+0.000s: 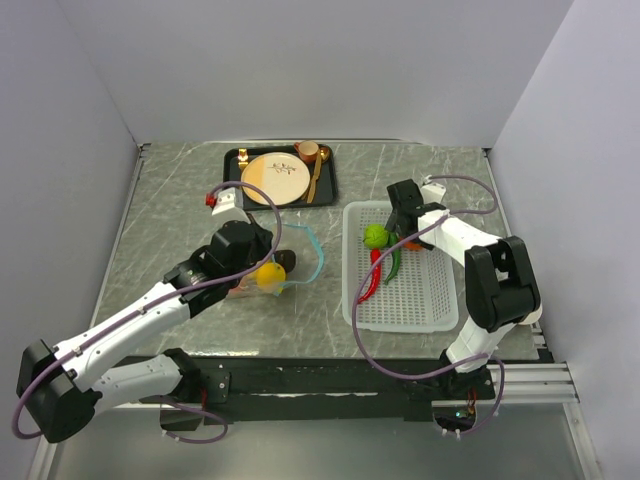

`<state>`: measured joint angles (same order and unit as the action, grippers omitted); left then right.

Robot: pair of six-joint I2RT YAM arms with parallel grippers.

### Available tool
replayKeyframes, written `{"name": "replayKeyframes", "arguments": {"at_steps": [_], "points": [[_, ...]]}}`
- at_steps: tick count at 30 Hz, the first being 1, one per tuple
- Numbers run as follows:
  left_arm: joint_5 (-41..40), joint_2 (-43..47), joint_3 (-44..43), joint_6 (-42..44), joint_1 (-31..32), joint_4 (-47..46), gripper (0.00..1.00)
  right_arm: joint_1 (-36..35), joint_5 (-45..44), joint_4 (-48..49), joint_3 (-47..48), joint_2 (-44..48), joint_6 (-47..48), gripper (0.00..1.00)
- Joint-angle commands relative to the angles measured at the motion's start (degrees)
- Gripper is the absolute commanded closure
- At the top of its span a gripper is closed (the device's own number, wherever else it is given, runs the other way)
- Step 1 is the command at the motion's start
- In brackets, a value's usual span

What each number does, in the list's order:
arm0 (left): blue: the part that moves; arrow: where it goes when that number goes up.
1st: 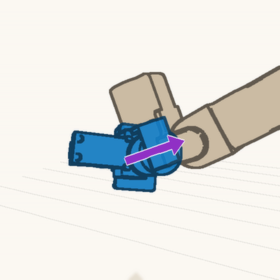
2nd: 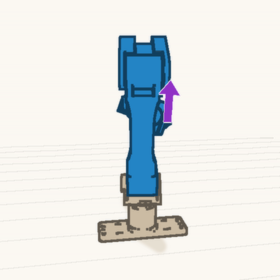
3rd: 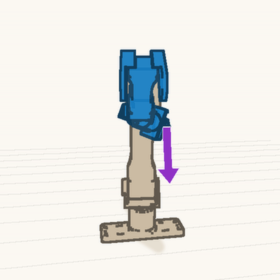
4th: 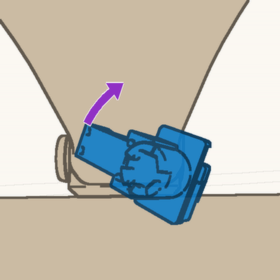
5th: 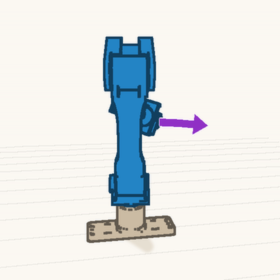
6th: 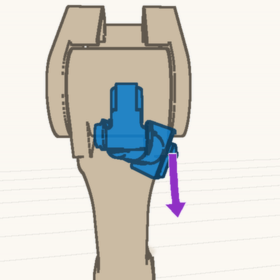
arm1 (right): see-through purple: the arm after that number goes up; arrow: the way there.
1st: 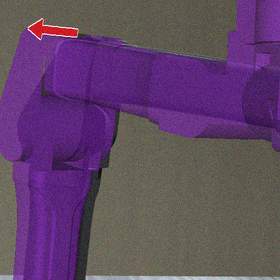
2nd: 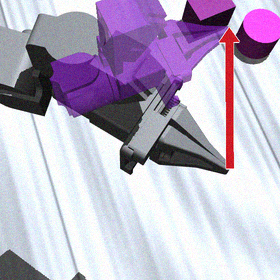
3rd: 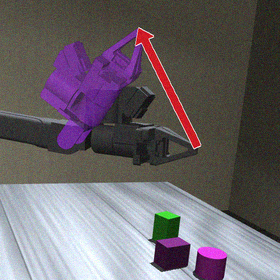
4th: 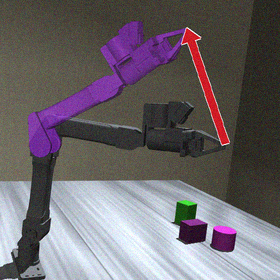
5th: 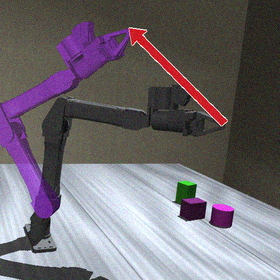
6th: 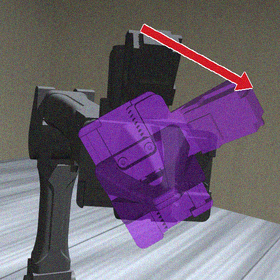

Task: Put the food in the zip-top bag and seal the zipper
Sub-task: Pick up the fake fruit from the bin.

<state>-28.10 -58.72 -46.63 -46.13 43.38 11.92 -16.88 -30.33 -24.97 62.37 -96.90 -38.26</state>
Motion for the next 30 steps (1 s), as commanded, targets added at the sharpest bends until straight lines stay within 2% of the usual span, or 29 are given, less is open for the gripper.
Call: {"name": "replayKeyframes", "arguments": {"at_steps": [1,6,12,23,30], "points": [[-0.2,1.3,-0.6,0.8,0.0,-0.1,0.99,0.4,-0.7,3.4,0.6,1.1,0.9,0.15],[0.2,1.1,-0.6,0.7,-0.1,-0.5,0.99,0.4,-0.3,4.1,0.2,2.0,1.6,0.3],[-0.4,0.7,-1.2,1.4,0.0,-0.1,0.99,0.4,1.3,5.3,-1.8,4.3,2.2,0.39],[0.1,0.1,-1.1,1.1,-0.1,-0.7,0.99,0.4,3.8,5.9,-5.7,14.0,3.5,0.4],[0.5,-0.3,-0.7,0.6,0.0,-0.8,0.99,0.4,12.2,9.0,-10.9,22.9,4.0,0.4]]}}
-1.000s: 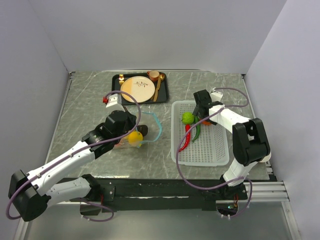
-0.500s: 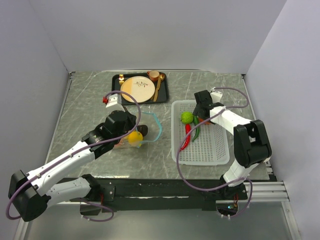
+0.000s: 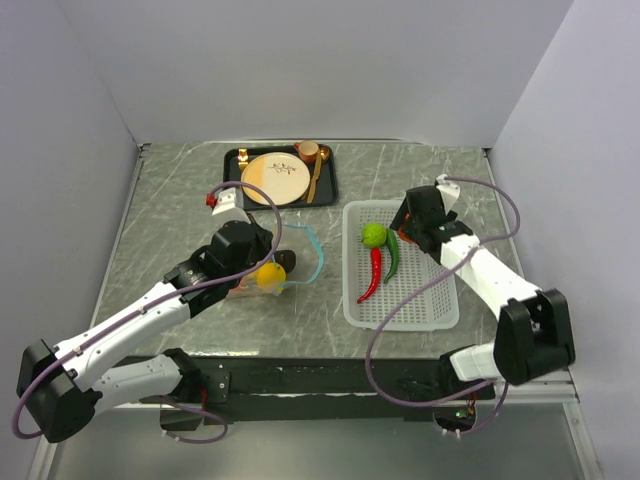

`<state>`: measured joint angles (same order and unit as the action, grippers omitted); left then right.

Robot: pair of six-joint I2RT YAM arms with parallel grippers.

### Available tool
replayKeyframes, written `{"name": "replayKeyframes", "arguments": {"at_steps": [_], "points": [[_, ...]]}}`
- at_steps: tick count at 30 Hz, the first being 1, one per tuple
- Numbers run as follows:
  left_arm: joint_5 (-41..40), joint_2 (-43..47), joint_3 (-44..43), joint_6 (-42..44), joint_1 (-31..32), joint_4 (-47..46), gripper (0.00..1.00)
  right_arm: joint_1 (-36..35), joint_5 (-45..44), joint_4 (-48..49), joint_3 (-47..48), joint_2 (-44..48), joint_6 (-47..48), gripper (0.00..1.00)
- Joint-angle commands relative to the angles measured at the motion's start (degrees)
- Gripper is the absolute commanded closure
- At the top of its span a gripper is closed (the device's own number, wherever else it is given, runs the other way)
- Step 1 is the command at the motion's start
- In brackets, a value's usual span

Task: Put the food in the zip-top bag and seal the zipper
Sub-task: Pick up the fake fruit from the bin, then place the fake fruit in the zipper food storage bag.

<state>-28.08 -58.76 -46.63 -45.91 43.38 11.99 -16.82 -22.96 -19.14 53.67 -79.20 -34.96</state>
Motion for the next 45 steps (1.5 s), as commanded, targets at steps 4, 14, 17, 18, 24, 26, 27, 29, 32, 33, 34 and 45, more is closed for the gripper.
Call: {"name": "replayKeyframes", "arguments": {"at_steps": [4,14,17,18,24,26,27,29,32,33,34,45], "points": [[0.7,-0.2,-0.4,0.1,-0.1,-1.4,0.99,0.1,13.0,5.1,-4.8,9.8,0.9,0.43],[0.2,-1.4,-1.9,0.5,0.0,-0.4,0.99,-8.1,27.8,12.2,-10.3,16.4,-6.8,0.42],[0.5,-1.7,-1.9,0.0,0.0,-0.5,0.99,-13.1,28.0,13.0,-8.2,15.5,-7.8,0.4],[0.5,-1.9,-1.9,-0.2,0.0,-0.4,0.99,-15.6,27.5,13.1,-7.1,15.2,-7.8,0.4],[1.2,-1.4,-1.4,-0.5,0.0,-0.7,0.99,-21.6,28.8,16.5,-5.1,12.1,-8.7,0.4],[1.6,-1.4,-1.4,-0.2,0.0,-0.9,0.99,-22.7,28.8,16.4,-3.9,10.8,-8.1,0.4],[1.8,-1.2,-1.4,-0.1,0.0,-0.9,0.99,-23.3,29.1,16.2,-2.6,9.3,-7.8,0.39],[1.8,-1.1,-1.3,-0.1,-0.1,-0.8,0.99,-24.3,30.1,15.9,-1.3,7.8,-7.4,0.39],[2.3,-0.7,-0.8,0.2,0.0,-1.1,0.99,-26.2,30.4,15.0,1.6,4.8,-6.9,0.39],[2.6,-0.7,-0.7,0.3,-0.1,-1.3,0.99,-26.7,30.5,14.9,2.7,3.6,-6.8,0.39],[2.7,-0.6,-0.7,0.3,0.0,-1.4,0.99,-27.1,30.9,14.9,3.3,3.0,-6.6,0.39],[5.1,0.8,0.4,2.3,0.0,-4.1,0.99,-31.1,32.5,10.8,11.3,-7.4,-4.9,0.37]]}}
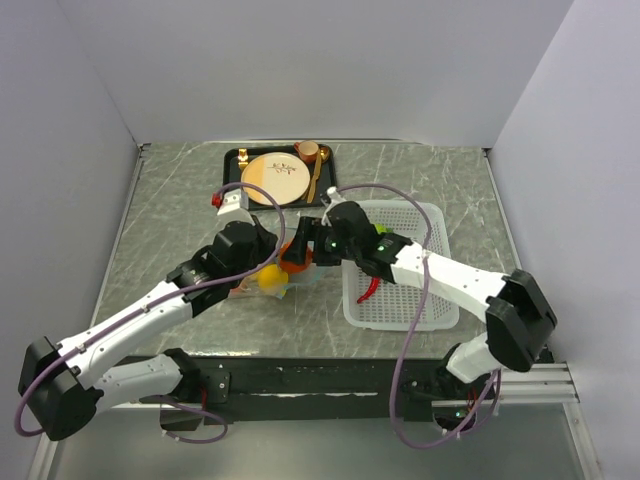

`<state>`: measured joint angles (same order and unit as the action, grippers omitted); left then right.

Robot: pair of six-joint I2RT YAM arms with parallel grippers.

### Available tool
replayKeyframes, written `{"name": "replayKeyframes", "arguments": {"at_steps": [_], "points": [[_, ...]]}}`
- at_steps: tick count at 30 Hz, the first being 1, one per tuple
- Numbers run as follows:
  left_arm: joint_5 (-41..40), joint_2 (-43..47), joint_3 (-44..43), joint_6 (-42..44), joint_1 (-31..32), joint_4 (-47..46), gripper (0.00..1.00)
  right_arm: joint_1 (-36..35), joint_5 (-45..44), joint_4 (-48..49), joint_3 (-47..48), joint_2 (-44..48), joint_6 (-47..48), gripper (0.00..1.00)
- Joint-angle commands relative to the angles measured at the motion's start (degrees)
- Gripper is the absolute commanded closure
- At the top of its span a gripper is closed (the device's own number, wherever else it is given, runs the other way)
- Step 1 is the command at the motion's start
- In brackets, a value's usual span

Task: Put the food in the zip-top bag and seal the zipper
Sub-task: Place the fake fruit in the zipper food storage bag.

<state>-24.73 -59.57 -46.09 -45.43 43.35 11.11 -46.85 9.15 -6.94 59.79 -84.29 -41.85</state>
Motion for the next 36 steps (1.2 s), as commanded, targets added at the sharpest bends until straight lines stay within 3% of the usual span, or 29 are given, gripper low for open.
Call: {"name": "replayKeyframes", "arguments": {"at_steps": [1,7,12,14,17,32,36], "points": [[1.9,1.7,-0.1,1.7,-0.1,-3.6,0.99,-1.2,-0.2,-2.0,5.9,-3.1,2.2,0.37],[1.4,4.1,2.0,-1.1,-0.1,-4.7,0.99,-1.4,-3.1,-6.2,13.7,-8.5,4.9,0.33],[-1.0,6.7,2.8,-2.4,-0.1,-4.9,0.99,-1.4,-3.8,-6.2,18.0,-10.6,5.9,0.19],[-2.1,8.2,3.3,-2.3,0.0,-4.8,0.99,-1.4,-4.5,-6.8,18.7,-11.0,6.0,0.06],[-3.2,8.9,2.9,-1.9,0.0,-4.5,0.99,-1.4,-5.7,-5.7,17.1,-9.3,6.2,0.0],[-9.3,12.3,3.5,-4.8,0.0,-2.9,0.99,0.0,-26.7,-11.4,6.4,5.7,7.1,0.0],[-10.1,13.1,3.1,-4.4,-0.1,-2.4,0.99,2.8,-25.7,-12.4,3.1,8.3,7.0,0.0]]}}
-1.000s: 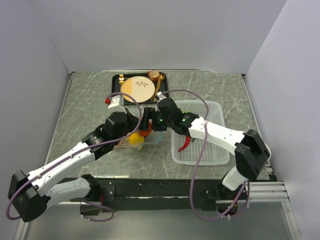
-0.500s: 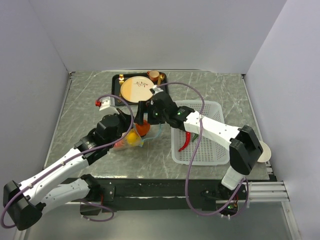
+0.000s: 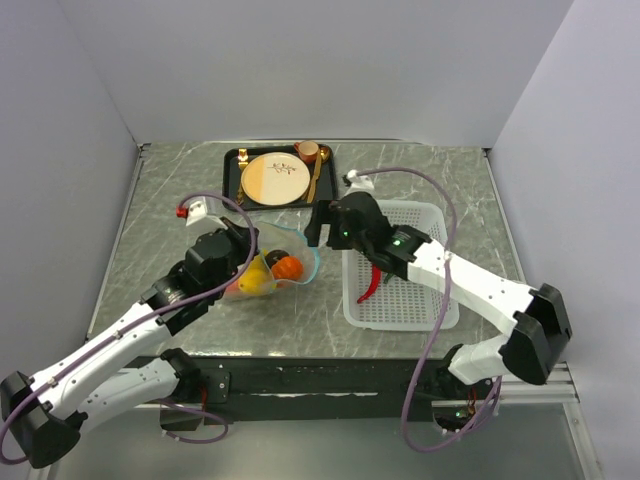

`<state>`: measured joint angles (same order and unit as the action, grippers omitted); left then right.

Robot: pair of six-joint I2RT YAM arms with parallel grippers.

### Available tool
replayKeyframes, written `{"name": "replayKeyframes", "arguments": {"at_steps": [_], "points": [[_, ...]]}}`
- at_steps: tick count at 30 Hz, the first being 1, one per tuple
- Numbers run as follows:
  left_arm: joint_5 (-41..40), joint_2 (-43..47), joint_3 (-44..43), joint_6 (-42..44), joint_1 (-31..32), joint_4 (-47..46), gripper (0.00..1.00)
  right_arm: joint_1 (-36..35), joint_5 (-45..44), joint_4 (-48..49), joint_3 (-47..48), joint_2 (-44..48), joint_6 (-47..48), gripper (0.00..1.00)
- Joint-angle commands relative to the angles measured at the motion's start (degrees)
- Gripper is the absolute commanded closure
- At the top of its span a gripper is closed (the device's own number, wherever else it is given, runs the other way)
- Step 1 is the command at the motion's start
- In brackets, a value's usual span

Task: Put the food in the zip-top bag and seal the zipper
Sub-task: Place the fake fruit in the zipper food storage bag, then adjust the zipper food storage bag at the center of the board.

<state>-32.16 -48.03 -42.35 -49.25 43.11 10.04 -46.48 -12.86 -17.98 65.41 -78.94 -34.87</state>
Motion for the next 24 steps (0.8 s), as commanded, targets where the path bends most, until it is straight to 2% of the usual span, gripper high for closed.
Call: {"name": "replayKeyframes", "arguments": {"at_steps": [1,3,8,15,24], "points": [[-2.7,1.2,-0.8,-0.8,0.2,-1.2,0.99,3.4,-0.2,-0.4,-3.4,3.3,0.4,0.0],[-2.4,0.4,-1.1,-0.9,0.2,-0.8,0.99,3.7,2.7,0.0,-3.9,3.1,0.9,0.0],[-1.9,-1.2,-1.1,-1.9,0.1,-1.7,0.99,3.2,12.5,2.3,-5.6,2.1,-1.6,0.1],[-2.7,-1.5,-1.1,-1.6,0.1,-2.0,0.99,2.2,14.5,6.0,-12.1,6.0,-4.8,0.17],[-2.3,-2.0,-1.1,-0.8,0.2,-2.1,0.99,1.7,17.7,7.6,-12.7,2.7,-4.9,0.28]]}}
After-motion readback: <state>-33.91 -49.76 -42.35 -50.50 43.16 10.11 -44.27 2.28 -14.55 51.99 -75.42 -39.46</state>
